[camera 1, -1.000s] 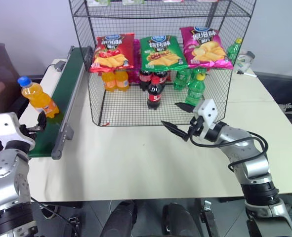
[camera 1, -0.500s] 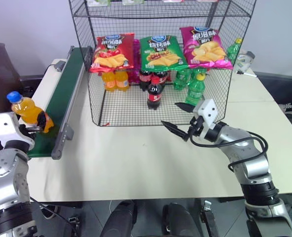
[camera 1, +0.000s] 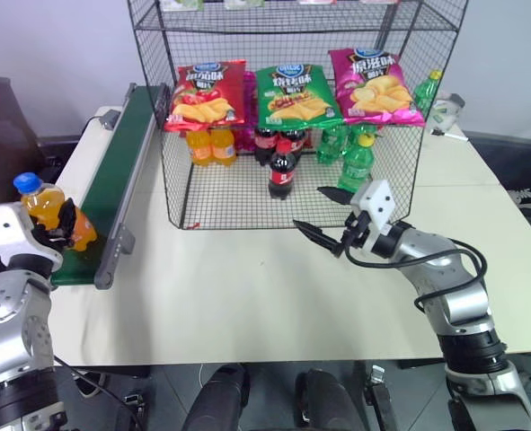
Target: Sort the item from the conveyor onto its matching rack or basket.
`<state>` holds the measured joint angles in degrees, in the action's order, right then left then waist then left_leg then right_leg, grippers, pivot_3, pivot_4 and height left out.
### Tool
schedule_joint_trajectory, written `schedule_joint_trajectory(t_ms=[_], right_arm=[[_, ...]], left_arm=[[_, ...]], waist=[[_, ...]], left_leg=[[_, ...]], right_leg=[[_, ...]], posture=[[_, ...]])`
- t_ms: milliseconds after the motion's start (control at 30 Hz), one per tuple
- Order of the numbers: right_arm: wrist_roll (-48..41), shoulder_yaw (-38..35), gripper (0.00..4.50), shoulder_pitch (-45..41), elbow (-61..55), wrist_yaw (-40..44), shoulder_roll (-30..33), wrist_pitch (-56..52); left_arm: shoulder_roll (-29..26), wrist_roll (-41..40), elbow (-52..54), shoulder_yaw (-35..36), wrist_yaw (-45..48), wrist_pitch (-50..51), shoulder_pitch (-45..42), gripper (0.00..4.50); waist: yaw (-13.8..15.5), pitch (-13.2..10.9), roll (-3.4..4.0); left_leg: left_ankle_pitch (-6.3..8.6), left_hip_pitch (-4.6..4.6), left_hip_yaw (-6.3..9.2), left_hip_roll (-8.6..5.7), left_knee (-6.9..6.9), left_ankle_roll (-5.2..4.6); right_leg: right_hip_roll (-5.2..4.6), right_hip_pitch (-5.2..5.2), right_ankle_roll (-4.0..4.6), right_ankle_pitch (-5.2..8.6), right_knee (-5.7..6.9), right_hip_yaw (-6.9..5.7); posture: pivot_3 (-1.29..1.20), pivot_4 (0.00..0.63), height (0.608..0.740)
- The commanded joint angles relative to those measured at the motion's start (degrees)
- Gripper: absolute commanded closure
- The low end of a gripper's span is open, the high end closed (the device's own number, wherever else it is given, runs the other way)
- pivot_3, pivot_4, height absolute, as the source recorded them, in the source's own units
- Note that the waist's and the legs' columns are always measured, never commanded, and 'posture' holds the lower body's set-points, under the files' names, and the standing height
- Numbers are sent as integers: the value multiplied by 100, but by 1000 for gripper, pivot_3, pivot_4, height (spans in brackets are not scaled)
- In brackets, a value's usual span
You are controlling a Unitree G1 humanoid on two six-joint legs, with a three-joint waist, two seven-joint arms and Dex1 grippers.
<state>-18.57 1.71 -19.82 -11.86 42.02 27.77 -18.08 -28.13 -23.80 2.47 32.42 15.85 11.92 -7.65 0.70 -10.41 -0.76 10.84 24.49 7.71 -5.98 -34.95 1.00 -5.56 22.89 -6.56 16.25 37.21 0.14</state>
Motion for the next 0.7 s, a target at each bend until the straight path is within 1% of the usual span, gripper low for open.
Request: schedule_joint_trajectory(t_ms=[33, 167, 233, 267, 367, 467, 600, 700], right_arm=[[-14, -70, 0, -139, -51, 28, 1, 137], [-16, -87, 0, -159, -23, 58, 31, 146], [-16, -97, 0, -168, -18, 64, 38, 146], [-15, -108, 0, -166, -22, 64, 45, 146], [-6, -134, 0, -144, -48, 43, 57, 140], [0, -153, 0, -115, -90, 10, 62, 126], [-2, -171, 0, -97, -157, -37, 73, 101], [-4, -177, 0, -92, -204, -71, 79, 81]], left_arm=[[-299, -471, 850, 55, 201, 161, -362, 2111], [-448, -983, 1450, -435, 573, 822, -694, 2111], [-470, -1106, 1611, -680, 666, 1085, -787, 2111], [-433, -1103, 1688, -918, 675, 1226, -868, 2111], [-297, -782, 1704, -1559, 613, 1356, -1061, 2111], [55, -379, 1354, -2054, 342, 1282, -1281, 2111], [605, 375, 610, -2615, 34, 767, -1559, 2111], [1012, 750, -157, -2732, -170, 183, -1805, 2111]], waist=[[2, -2, -3], [4, -2, -4], [-5, -2, -3], [-9, -2, -3], [-32, -3, -2], [-41, -3, -3], [-32, -3, -3], [-3, -3, -3]], left_leg=[[0, 0, 0, 0, 0, 0], [0, 0, 2, 0, -1, 0], [0, 0, 1, -3, -2, 0], [0, 0, 0, -3, -3, 0], [-1, -1, -3, -2, 0, -1], [-2, -1, -3, -1, 5, 0], [-3, 0, -3, -1, 3, 1], [-3, 0, -4, -3, 3, 1]], right_leg=[[0, 0, 0, 0, 0, 0], [1, -2, 0, 0, 0, -2], [-1, -5, -1, 0, 0, -2], [-1, -7, -1, -1, 0, -2], [2, -21, -2, -1, 2, -1], [4, -17, -3, -2, 5, -1], [5, -17, -4, -2, 6, -3], [4, -17, -5, -3, 6, -3]], posture=[[0, 150, 740], [0, 150, 740], [0, 150, 740], [0, 150, 740], [0, 150, 740], [0, 150, 740], [0, 150, 740], [0, 150, 740]])
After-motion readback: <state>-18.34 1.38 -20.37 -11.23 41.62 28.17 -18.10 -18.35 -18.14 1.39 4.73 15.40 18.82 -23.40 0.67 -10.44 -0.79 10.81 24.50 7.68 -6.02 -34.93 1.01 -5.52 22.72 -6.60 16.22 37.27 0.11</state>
